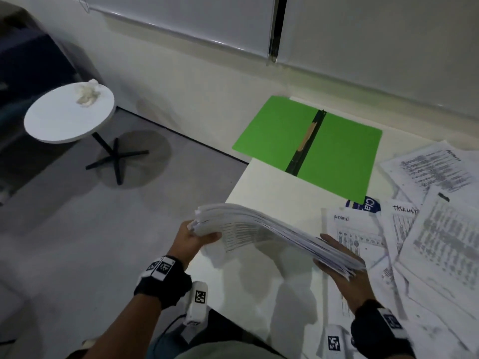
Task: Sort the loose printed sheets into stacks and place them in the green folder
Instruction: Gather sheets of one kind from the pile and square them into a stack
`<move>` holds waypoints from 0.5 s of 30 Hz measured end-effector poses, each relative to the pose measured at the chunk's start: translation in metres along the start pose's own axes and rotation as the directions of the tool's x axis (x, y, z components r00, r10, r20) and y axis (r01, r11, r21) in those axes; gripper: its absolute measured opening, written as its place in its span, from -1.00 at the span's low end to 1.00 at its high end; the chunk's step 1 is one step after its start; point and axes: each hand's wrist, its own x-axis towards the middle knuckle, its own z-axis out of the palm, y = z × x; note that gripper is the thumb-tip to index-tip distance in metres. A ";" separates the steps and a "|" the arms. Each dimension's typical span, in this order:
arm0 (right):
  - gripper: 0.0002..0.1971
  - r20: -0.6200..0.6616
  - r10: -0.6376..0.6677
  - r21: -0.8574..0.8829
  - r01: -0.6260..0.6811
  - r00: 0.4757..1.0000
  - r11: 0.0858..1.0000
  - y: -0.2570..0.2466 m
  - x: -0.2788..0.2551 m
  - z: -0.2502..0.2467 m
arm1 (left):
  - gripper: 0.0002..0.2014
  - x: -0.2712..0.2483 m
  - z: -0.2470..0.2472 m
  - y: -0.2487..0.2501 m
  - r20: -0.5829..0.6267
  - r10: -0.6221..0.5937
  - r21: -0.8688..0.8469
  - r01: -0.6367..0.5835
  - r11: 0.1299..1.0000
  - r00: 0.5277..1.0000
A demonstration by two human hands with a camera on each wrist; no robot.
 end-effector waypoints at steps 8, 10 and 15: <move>-0.46 -0.157 -0.176 -0.002 0.177 0.972 0.984 -0.037 0.003 0.022 | -0.27 0.005 0.029 0.028 -0.075 0.132 -0.089 -0.139 0.986 0.988; -0.26 -0.192 -0.178 0.024 0.185 0.965 0.982 -0.041 0.009 0.022 | -0.25 0.006 0.036 0.029 -0.117 0.162 -0.103 -0.174 0.979 0.980; -0.83 -0.290 -0.147 0.066 0.173 0.946 0.983 -0.050 0.020 0.026 | -0.54 0.007 0.048 0.036 -0.279 0.209 -0.092 -0.243 0.966 0.937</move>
